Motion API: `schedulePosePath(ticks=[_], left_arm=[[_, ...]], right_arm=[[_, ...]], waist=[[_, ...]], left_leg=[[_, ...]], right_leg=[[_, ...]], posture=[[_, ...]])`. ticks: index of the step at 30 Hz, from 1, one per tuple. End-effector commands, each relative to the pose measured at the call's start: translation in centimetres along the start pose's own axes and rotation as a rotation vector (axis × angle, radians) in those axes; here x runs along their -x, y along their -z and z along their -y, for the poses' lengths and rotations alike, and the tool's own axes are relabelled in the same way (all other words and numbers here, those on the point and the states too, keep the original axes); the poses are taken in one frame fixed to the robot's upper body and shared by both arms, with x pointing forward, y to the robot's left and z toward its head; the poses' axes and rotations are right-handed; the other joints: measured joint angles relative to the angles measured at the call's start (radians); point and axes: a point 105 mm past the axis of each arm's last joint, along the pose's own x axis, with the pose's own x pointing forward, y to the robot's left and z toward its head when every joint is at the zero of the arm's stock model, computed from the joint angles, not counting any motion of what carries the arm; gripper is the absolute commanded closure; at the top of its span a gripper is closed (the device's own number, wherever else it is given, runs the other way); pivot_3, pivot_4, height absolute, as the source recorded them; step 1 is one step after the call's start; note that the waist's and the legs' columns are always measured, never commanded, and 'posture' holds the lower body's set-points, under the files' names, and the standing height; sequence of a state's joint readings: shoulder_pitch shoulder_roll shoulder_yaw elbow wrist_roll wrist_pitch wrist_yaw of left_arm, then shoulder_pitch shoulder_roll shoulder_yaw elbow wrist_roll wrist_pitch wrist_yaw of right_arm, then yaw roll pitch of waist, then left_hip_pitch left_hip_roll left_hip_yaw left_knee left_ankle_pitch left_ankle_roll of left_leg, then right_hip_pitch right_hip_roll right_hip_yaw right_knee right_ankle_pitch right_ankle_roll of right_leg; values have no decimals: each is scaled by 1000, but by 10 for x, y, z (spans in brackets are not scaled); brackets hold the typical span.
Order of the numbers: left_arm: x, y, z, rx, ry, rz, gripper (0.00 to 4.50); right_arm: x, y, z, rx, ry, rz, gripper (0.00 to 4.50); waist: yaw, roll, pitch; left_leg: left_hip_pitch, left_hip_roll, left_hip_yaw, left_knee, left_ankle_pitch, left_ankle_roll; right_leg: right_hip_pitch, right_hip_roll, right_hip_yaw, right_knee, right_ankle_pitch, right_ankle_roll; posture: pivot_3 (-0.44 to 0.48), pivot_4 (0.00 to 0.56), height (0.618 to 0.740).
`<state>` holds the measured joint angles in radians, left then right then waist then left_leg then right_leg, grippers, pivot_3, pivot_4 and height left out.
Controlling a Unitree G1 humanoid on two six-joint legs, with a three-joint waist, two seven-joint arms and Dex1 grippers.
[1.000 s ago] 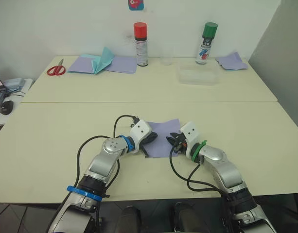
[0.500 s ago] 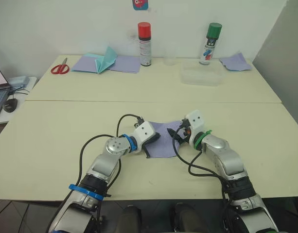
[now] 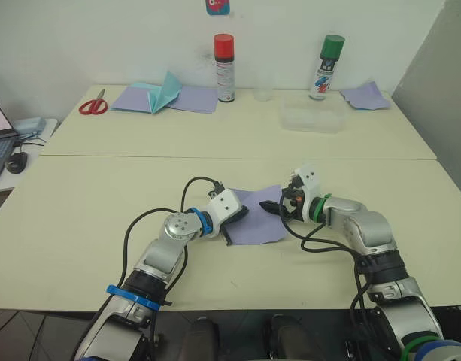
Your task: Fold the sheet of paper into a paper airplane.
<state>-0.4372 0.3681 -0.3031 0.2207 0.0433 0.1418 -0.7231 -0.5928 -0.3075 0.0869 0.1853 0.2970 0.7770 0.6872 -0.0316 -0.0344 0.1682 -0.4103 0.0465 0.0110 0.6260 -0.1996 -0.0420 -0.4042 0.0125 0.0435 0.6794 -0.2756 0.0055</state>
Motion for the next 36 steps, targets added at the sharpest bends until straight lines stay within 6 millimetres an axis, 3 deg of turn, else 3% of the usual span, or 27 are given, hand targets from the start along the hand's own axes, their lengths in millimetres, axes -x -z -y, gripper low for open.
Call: schedulePosePath(ticks=[1, 4, 7, 17, 23, 28, 36], left_arm=[[-2, 35, 24, 49, 78, -129, 4500], [-1, 35, 24, 54, 73, -131, 4500], [0, 37, 23, 60, 68, -135, 4500], [0, 37, 18, 74, 57, -131, 4500], [-1, 36, 20, 75, 63, -129, 4500], [0, 37, 21, 78, 66, -131, 4500], [1, 38, 19, 80, 61, -136, 4500]], right_arm=[[-1, -15, 3, 26, -8, 33, 34], [-4, -17, 5, 33, 5, 51, 34], [-6, -17, 6, 30, 2, 60, 630], [-6, -27, 14, 4, 31, 98, 4422], [-7, -27, 13, 183, 56, 96, 4468], [-8, -35, -5, 304, 11, 148, 4468], [-13, -17, -27, 394, -50, 102, 4468]], waist=[[0, 0, 0], [0, 0, 0], [0, 0, 0], [0, 0, 0], [0, 0, 0], [0, 0, 0], [0, 0, 0]], left_leg=[[0, 0, 0, 0, 0, 0], [0, 0, 0, 0, 0, 0], [-1, 0, 0, 0, 0, 0], [-1, 0, 0, 0, 0, 0], [-1, 0, 0, 0, 0, 0], [-1, 0, 1, 0, 0, 0], [-1, 0, 0, 0, 0, 0]], right_leg=[[0, 0, 0, 0, 0, 0], [0, 0, 0, 0, 0, 0], [0, 0, 0, 0, 0, 0], [-1, 0, 0, 0, 0, 0], [-1, 0, 0, 0, 0, 0], [-1, 0, 0, 0, 0, 0], [-1, 0, 0, 0, 0, 0]], posture=[[0, 150, 740], [0, 150, 740], [0, 150, 740], [0, 150, 740], [0, 150, 740], [0, 150, 740], [0, 150, 740]])
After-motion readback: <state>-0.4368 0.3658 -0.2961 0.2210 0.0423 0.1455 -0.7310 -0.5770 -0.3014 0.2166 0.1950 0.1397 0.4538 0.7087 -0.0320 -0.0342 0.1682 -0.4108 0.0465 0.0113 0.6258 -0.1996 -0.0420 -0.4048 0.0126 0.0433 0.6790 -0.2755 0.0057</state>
